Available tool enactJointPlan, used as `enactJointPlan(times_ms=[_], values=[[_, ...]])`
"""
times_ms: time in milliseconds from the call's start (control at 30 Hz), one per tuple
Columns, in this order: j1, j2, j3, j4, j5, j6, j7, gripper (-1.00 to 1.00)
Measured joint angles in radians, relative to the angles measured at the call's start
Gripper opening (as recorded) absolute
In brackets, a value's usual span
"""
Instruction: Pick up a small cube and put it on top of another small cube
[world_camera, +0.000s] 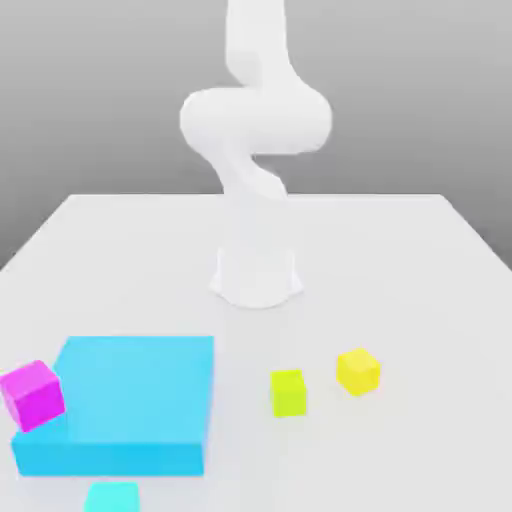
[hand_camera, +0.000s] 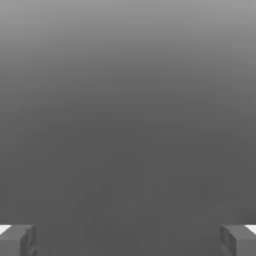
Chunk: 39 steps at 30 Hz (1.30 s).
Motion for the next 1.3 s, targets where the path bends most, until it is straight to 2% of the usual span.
enactJointPlan(times_ms=[467, 600, 667, 733, 833, 867, 1100, 1167, 1300], values=[[0.219, 0.434, 0.13, -0.454, 0.087, 0.379, -0.056, 0.0], [0.272, 0.642, 0.19, -0.585, 0.054, 0.545, -0.029, 0.0], [0.29, 0.75, 0.173, -0.594, -0.014, 0.628, 0.018, 0.0], [0.336, 0.831, 0.115, -0.586, -0.079, 0.693, 0.063, 0.0], [0.431, 0.942, 0.017, -0.568, -0.101, 0.784, 0.082, 0.0], [0.455, 0.974, -0.004, -0.563, -0.099, 0.81, 0.082, -1.0], [0.462, 0.981, -0.011, -0.562, -0.102, 0.816, 0.085, -1.0], [0.431, 0.929, 0.019, -0.571, -0.096, 0.774, 0.078, -1.0], [0.407, 0.791, 0.067, -0.597, -0.015, 0.661, 0.02, -1.0]])
